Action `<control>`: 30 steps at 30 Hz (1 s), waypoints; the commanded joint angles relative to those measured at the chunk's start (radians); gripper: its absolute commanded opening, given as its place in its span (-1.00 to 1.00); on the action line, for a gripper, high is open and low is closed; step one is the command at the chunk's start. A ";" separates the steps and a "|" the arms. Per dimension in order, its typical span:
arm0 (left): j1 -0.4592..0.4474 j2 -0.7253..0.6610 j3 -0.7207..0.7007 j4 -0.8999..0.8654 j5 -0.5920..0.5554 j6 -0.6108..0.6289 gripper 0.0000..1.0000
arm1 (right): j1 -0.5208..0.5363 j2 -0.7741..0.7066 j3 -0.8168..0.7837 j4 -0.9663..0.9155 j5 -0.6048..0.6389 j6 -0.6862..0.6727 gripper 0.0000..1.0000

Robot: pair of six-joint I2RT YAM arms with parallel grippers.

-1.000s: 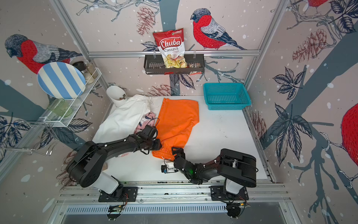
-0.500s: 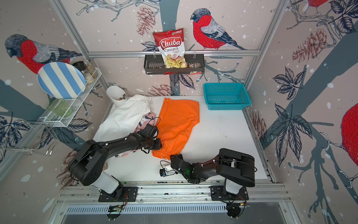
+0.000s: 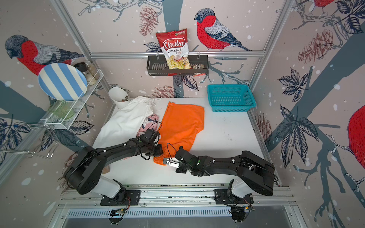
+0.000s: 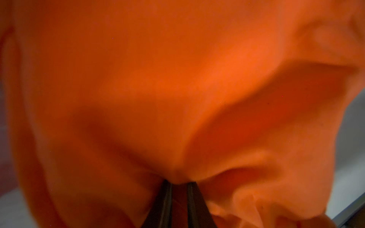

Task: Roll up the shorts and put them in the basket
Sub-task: Roll the shorts at the center of the board.

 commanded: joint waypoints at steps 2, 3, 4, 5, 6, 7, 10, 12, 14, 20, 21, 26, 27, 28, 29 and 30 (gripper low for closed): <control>0.001 -0.025 0.011 -0.063 -0.057 -0.024 -0.51 | -0.059 -0.005 0.016 -0.045 -0.154 0.230 -1.00; 0.002 -0.049 0.030 -0.081 -0.082 -0.024 -0.46 | -0.079 -0.007 0.016 -0.040 -0.181 0.259 -1.00; 0.003 -0.076 0.052 -0.105 -0.114 -0.027 -0.39 | -0.104 -0.009 0.016 -0.033 -0.216 0.297 -1.00; 0.003 -0.104 0.075 -0.130 -0.151 -0.033 -0.31 | -0.132 -0.012 0.015 -0.023 -0.258 0.338 -1.00; 0.003 -0.124 0.098 -0.152 -0.182 -0.039 -0.25 | -0.159 -0.012 0.015 -0.009 -0.302 0.377 -1.00; 0.003 -0.147 0.119 -0.173 -0.210 -0.045 -0.18 | -0.193 -0.008 0.015 0.003 -0.355 0.420 -1.00; 0.005 -0.204 0.153 -0.206 -0.231 -0.054 -0.08 | -0.279 0.032 0.039 0.016 -0.473 0.553 -1.00; 0.004 -0.222 0.159 -0.215 -0.214 -0.060 -0.04 | -0.325 0.071 0.058 0.022 -0.539 0.634 -1.00; 0.004 -0.227 0.148 -0.214 -0.179 -0.070 -0.01 | -0.371 0.117 0.066 0.044 -0.602 0.715 -1.00; -0.001 -0.238 0.079 -0.169 -0.123 -0.123 0.04 | -0.462 0.225 0.070 0.129 -0.700 0.939 -1.00; -0.002 -0.244 0.072 -0.168 -0.128 -0.129 0.05 | -0.472 0.236 0.064 0.143 -0.702 0.971 -1.00; -0.011 -0.260 0.055 -0.152 -0.121 -0.137 0.13 | -0.502 0.295 0.064 0.169 -0.682 1.080 -1.00; -0.015 -0.253 0.059 -0.148 -0.119 -0.132 0.14 | -0.501 0.305 0.068 0.169 -0.684 1.084 -1.00; -0.020 -0.243 0.064 -0.148 -0.119 -0.124 0.15 | -0.502 0.313 0.071 0.172 -0.688 1.089 -1.00; -0.024 -0.231 0.070 -0.150 -0.117 -0.118 0.17 | -0.502 0.318 0.073 0.170 -0.690 1.093 -1.00; -0.029 -0.215 0.077 -0.156 -0.116 -0.109 0.17 | -0.502 0.319 0.073 0.168 -0.689 1.094 -1.00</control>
